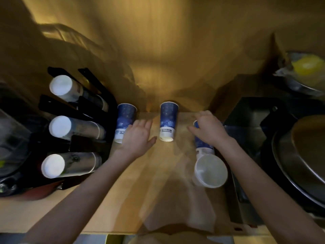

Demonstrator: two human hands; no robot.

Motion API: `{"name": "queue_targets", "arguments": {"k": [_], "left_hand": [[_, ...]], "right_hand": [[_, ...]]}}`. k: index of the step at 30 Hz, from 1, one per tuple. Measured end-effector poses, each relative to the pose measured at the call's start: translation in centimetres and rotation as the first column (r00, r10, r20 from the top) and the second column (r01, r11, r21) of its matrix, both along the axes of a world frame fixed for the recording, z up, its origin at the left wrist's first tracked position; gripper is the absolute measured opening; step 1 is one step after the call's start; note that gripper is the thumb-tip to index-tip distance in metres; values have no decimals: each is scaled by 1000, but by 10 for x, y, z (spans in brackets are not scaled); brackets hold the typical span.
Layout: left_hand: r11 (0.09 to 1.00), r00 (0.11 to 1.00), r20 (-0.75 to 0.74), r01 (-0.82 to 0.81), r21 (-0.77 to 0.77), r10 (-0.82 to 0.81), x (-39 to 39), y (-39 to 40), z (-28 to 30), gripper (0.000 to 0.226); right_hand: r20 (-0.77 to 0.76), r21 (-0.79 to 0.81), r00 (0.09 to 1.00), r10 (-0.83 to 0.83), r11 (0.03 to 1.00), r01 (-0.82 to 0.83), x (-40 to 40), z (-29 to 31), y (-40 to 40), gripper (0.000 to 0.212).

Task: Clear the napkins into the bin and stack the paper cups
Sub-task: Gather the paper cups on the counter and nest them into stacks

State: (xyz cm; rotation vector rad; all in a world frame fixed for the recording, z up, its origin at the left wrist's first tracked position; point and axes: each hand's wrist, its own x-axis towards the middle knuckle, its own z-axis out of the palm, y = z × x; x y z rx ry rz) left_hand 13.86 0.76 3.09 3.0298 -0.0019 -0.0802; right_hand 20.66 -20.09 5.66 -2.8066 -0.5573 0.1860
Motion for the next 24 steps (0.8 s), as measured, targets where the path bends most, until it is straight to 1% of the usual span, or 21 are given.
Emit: {"name": "queue_targets", "arguments": {"k": [5,8,12,14,16,18,20,24], "left_hand": [[988,988,35,-153,16,152,33,47,-10,66],[969,969,28,-247,-9,247,46,64,-27,73],[935,934,-73,-353,-18,351,56,77,-60,83],[926,918,-135,-378,-15,373,58,81,-75,88],[919,905,-182,-393,-8,385,60,84,-87,91],[906,886,-216,-423,-17,410,62,85,-95,92],[887,864,-248,-460,-35,438,65,85,-100,92],[863,836,-278,-503,-49,472,67,85,-103,86]], "right_hand": [[62,0,997,43,999,-43,38,-21,46,57],[52,57,998,31,998,-34,54,-44,71,66],[-58,117,996,-64,991,71,62,-77,91,83],[-150,84,982,-117,988,131,64,-93,98,97],[-224,54,957,-184,978,201,66,-107,103,105],[-270,45,931,-244,963,266,66,-118,106,107],[-306,70,907,-290,943,325,65,-125,107,106],[-370,119,866,-336,908,403,65,-129,109,105]]}}
